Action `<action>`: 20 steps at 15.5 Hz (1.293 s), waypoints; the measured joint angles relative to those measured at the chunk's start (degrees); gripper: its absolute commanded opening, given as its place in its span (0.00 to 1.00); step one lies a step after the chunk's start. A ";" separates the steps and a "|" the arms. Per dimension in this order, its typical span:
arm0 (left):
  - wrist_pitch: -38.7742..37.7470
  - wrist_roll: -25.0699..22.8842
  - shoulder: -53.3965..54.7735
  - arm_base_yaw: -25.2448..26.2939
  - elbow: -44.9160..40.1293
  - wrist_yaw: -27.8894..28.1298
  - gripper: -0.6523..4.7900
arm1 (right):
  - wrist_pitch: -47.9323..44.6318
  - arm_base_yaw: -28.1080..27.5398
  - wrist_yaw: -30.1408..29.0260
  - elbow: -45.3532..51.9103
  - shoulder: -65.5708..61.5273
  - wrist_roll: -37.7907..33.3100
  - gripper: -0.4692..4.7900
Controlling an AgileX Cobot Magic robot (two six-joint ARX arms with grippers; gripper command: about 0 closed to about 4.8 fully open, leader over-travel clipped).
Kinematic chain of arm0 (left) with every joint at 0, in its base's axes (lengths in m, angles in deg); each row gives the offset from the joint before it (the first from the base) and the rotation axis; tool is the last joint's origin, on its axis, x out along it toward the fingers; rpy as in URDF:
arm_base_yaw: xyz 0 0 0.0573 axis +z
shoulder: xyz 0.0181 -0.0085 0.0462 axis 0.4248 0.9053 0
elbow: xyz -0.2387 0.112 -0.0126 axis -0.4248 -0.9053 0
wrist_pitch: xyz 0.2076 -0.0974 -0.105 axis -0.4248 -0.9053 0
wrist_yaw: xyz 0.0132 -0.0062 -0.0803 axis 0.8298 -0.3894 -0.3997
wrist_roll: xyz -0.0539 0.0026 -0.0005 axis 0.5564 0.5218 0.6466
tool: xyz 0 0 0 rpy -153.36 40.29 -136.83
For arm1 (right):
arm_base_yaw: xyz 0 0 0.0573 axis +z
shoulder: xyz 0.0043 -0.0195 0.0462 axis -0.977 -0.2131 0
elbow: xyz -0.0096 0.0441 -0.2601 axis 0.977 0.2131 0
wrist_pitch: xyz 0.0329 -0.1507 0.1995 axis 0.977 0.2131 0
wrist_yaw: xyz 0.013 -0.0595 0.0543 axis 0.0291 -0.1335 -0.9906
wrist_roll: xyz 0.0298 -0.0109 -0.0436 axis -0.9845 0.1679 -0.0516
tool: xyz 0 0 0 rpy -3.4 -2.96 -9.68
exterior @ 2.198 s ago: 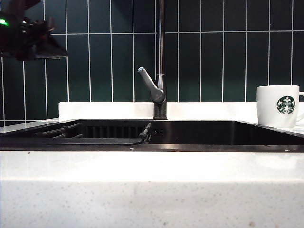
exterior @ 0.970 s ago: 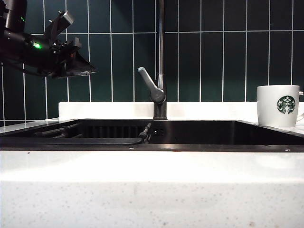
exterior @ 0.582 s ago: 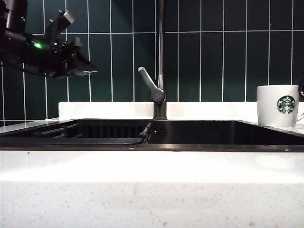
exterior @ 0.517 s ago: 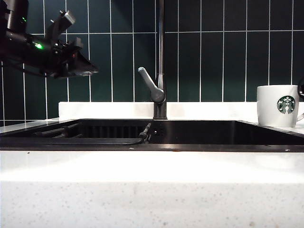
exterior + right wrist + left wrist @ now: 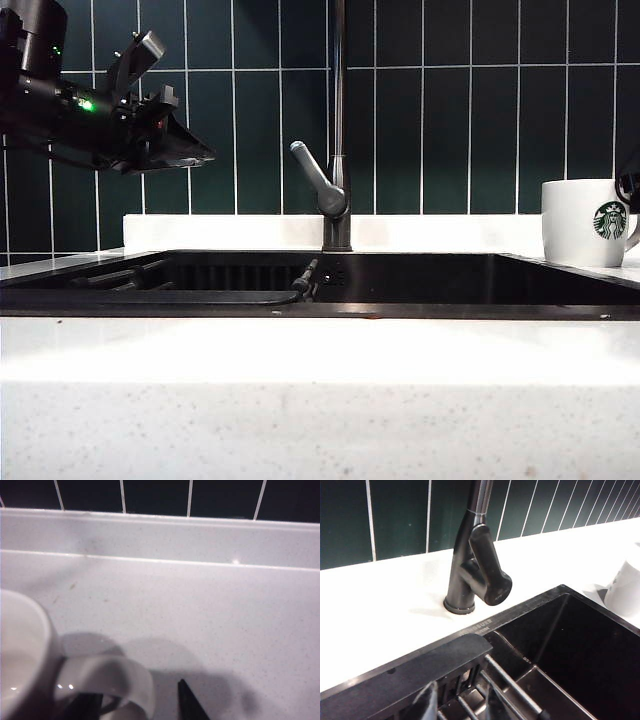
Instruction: Pick up the mug next to the sink, go to the faucet to get some water, pour the water into the sink, and finally put the mug back to its place.
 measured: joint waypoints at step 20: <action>-1.97 0.00 0.59 -0.13 0.00 -2.47 0.34 | -0.20 0.33 -0.96 -1.92 -2.01 -0.09 0.28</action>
